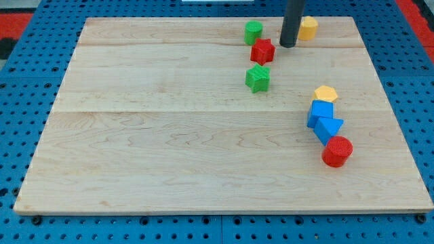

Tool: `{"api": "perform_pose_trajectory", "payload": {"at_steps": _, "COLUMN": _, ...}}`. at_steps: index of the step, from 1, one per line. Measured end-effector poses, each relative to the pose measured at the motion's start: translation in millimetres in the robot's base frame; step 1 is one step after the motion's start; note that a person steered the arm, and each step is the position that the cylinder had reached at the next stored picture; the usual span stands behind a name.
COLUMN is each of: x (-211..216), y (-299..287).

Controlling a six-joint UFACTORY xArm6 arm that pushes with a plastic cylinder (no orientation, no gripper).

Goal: Slide the green star towards left

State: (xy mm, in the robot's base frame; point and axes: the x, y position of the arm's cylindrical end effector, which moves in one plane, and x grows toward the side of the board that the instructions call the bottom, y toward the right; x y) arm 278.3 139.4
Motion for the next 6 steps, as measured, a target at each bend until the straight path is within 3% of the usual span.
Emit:
{"api": "perform_pose_trajectory", "payload": {"at_steps": 2, "x": 10, "y": -37}}
{"api": "perform_pose_trajectory", "payload": {"at_steps": 4, "x": 31, "y": 22}}
{"api": "perform_pose_trajectory", "payload": {"at_steps": 6, "x": 91, "y": -7}}
